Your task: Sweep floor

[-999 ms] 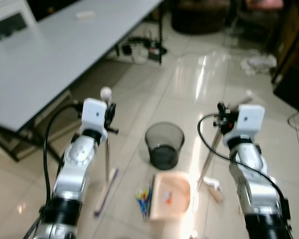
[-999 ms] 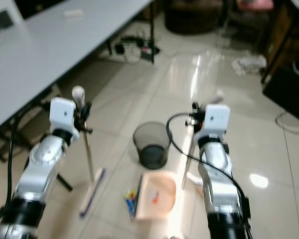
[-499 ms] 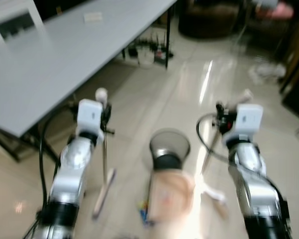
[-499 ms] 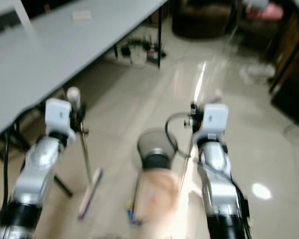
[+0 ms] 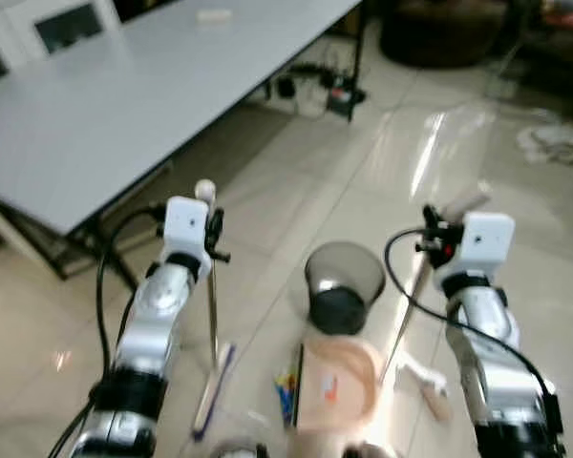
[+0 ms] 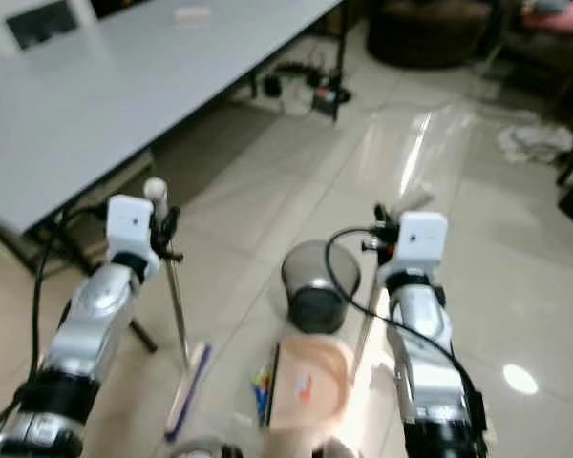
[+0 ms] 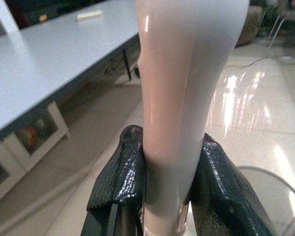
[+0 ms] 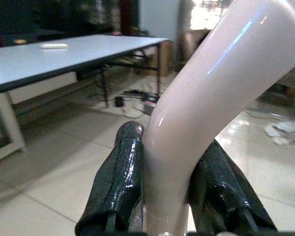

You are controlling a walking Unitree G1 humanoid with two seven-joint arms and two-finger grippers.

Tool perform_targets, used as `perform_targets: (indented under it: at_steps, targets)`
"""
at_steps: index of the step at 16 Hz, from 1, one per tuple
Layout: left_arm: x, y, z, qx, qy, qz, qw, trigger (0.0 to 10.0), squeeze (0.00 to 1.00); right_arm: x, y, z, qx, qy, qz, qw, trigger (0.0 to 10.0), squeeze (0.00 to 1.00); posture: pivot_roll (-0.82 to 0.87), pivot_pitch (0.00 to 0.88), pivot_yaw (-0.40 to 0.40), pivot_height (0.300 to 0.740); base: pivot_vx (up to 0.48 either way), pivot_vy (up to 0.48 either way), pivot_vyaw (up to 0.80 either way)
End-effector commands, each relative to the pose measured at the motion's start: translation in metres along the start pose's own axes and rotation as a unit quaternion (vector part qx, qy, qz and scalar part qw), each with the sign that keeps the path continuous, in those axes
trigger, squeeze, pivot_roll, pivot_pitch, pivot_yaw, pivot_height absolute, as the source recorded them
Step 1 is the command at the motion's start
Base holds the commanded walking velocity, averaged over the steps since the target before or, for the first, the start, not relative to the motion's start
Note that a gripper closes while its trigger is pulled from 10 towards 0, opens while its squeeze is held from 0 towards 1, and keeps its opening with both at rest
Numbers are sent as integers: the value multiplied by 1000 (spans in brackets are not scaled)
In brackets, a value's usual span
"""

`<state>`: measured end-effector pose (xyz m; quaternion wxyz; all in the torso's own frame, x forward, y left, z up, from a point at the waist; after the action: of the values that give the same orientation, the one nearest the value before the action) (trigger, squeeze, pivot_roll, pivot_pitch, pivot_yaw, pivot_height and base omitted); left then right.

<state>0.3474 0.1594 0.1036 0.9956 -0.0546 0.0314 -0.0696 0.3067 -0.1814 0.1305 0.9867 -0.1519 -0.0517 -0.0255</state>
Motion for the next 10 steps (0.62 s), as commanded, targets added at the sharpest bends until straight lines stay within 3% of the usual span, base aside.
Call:
perform_targets:
  at_steps: [1, 5, 10]
  targets:
    - [5, -3, 9, -4, -21, -2, 1000, 10000, 0, 2, -6, 3, -26, -19, -6, 999, 10000, 0, 9, 175, 69, 740, 0, 0, 0]
    - [12, -10, 14, -9, -54, -3, 998, 10000, 0, 10, -7, 7, -63, -49, 9, 997, 10000, 0, 22, 264, 72, 740, 0, 0, 0]
    - [13, 9, 27, -14, -108, 41, 993, 10000, 0, 23, -1, 18, -101, -102, 25, 989, 10000, 0, 51, 364, 60, 740, 0, 0, 0]
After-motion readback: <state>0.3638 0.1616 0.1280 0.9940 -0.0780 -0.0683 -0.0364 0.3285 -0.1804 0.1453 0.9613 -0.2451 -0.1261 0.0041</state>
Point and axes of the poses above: a point about 5 cm out from each wrist's last joint towards the gripper, its own x axis pointing out of the wrist towards the gripper, its own z axis along the axis of the wrist's last joint, y = z × x, the point moved 2 cm from there along x, pointing out of the wrist towards the gripper, and after that the axes turned 14 degrees about -x, right-handed, at the moved point
